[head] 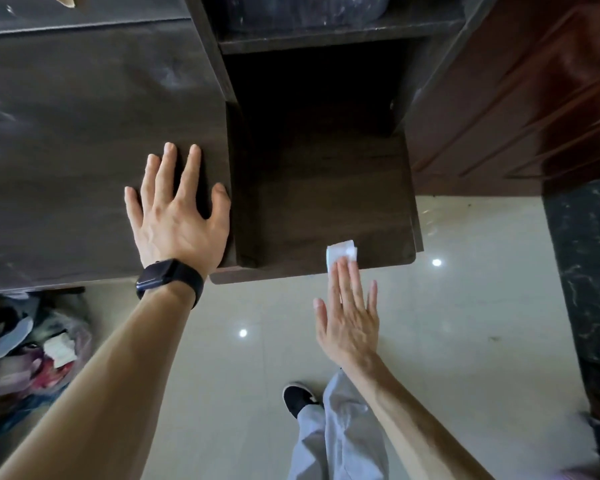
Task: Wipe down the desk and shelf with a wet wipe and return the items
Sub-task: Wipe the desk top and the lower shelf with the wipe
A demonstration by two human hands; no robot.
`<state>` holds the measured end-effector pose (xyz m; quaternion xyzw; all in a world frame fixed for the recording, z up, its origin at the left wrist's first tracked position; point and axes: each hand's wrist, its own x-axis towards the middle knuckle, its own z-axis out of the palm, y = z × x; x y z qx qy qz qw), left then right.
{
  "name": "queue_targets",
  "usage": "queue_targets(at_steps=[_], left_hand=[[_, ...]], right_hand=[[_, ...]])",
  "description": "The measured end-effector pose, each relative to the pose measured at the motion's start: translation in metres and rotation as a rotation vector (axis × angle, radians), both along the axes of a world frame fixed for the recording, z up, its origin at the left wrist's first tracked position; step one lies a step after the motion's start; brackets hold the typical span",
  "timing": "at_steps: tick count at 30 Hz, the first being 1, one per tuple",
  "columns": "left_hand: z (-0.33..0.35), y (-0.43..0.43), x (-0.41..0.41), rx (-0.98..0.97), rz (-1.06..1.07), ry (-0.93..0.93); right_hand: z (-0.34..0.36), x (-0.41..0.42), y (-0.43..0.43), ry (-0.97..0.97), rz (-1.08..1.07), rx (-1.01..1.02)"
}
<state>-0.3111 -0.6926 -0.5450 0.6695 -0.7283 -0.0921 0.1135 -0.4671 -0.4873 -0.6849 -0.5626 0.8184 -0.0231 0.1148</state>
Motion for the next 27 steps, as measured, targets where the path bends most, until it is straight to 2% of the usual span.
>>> queue_targets(at_steps=[4, 9, 18, 22, 24, 27], left_hand=[[0.001, 0.001, 0.0, 0.009, 0.006, 0.0], [0.001, 0.002, -0.002, 0.013, 0.012, 0.003], [0.001, 0.0, -0.002, 0.018, 0.012, -0.005], [0.003, 0.002, -0.001, 0.028, 0.019, -0.011], [0.006, 0.001, -0.003, 0.041, 0.022, -0.017], [0.007, 0.001, -0.003, 0.069, 0.018, -0.032]], right_hand=[[0.003, -0.013, -0.042, -0.021, 0.109, -0.02], [0.0, -0.098, -0.073, 0.001, -0.34, 0.005], [0.017, -0.132, -0.163, -0.14, -0.585, -0.016], [0.028, -0.125, -0.128, -0.211, -0.666, -0.022], [0.035, -0.114, -0.094, -0.24, -0.774, 0.04], [0.043, -0.107, -0.067, -0.309, -0.821, 0.168]])
